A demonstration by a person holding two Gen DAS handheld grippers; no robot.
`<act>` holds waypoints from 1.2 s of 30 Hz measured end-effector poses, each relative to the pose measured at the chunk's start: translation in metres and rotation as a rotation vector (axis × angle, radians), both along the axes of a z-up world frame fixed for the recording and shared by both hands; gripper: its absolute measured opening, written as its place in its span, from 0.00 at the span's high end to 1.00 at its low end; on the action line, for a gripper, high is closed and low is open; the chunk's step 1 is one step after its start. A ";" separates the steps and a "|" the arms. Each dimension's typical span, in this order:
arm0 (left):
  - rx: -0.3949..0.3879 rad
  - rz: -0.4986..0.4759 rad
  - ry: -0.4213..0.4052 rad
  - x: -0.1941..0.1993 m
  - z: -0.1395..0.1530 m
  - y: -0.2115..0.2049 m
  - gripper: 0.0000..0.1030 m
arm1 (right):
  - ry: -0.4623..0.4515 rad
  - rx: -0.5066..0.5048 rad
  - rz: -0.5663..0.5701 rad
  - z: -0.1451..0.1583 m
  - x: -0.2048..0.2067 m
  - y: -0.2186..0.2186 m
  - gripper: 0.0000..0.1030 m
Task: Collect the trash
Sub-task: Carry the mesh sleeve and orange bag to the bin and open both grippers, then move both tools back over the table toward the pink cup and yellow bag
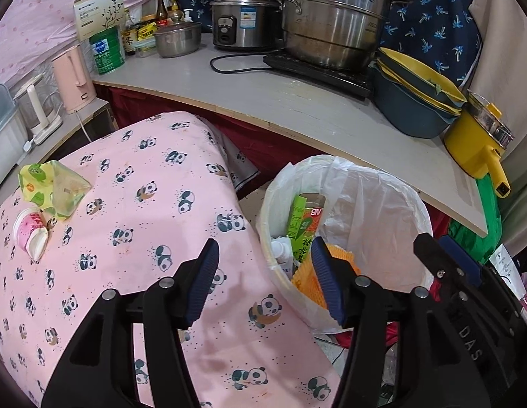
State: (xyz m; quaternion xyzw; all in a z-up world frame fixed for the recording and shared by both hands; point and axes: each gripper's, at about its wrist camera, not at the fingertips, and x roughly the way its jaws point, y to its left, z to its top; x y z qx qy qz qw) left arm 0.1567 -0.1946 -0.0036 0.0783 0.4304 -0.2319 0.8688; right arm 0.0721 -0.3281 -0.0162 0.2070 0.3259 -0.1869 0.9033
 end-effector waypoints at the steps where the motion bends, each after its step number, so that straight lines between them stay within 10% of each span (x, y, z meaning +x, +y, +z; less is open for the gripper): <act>1: -0.001 0.005 0.001 0.000 0.000 0.002 0.48 | -0.002 -0.001 0.003 0.001 0.000 0.002 0.65; 36: -0.008 0.384 -0.021 0.040 0.006 0.203 0.28 | 0.012 -0.051 0.301 0.017 0.067 0.164 0.61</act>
